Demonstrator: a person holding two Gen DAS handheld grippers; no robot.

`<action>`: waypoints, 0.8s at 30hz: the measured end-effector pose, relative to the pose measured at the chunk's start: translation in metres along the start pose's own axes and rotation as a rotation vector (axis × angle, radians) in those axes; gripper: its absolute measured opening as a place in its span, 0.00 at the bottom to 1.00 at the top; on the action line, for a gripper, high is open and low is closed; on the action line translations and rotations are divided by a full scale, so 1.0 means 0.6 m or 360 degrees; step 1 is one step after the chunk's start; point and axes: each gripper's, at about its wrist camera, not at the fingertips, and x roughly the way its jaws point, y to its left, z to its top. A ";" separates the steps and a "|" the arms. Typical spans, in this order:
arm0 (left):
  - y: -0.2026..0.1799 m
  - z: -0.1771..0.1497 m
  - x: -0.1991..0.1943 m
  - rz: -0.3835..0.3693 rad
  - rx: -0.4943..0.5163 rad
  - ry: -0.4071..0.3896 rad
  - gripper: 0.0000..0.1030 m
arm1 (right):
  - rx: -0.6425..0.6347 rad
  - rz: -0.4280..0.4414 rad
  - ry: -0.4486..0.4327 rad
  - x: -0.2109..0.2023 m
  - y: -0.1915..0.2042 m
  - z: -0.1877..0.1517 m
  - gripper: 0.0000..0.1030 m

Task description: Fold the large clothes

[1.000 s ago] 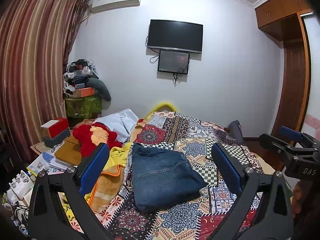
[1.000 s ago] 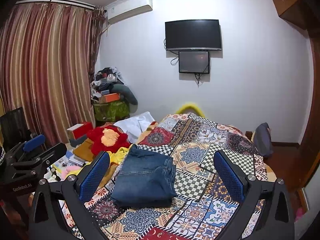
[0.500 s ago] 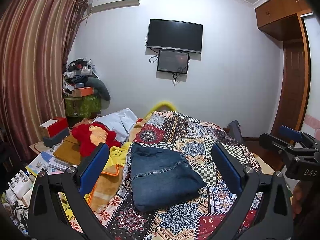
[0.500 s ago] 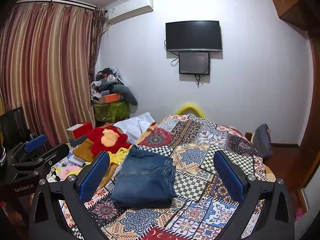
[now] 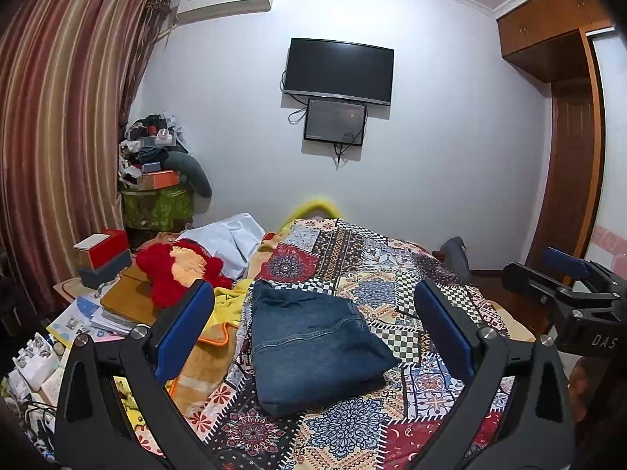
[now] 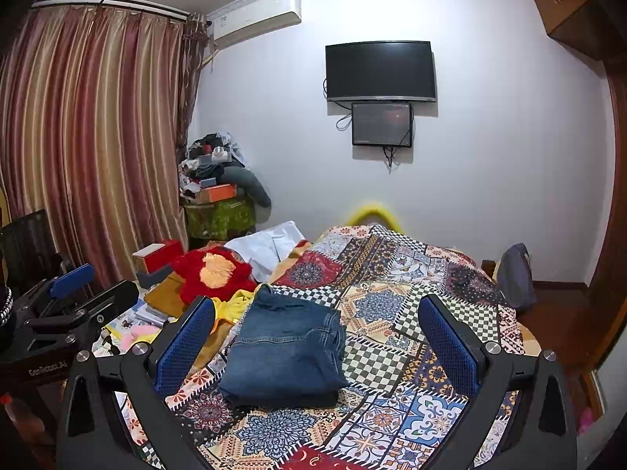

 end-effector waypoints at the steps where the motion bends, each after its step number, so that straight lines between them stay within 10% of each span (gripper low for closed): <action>1: -0.001 0.000 0.000 -0.0006 0.0000 -0.0002 1.00 | 0.0000 0.0001 0.0000 0.000 0.000 0.000 1.00; 24: -0.019 0.000 -0.011 -0.0044 0.0008 -0.0001 1.00 | 0.0022 0.0001 -0.0017 -0.008 -0.007 0.006 1.00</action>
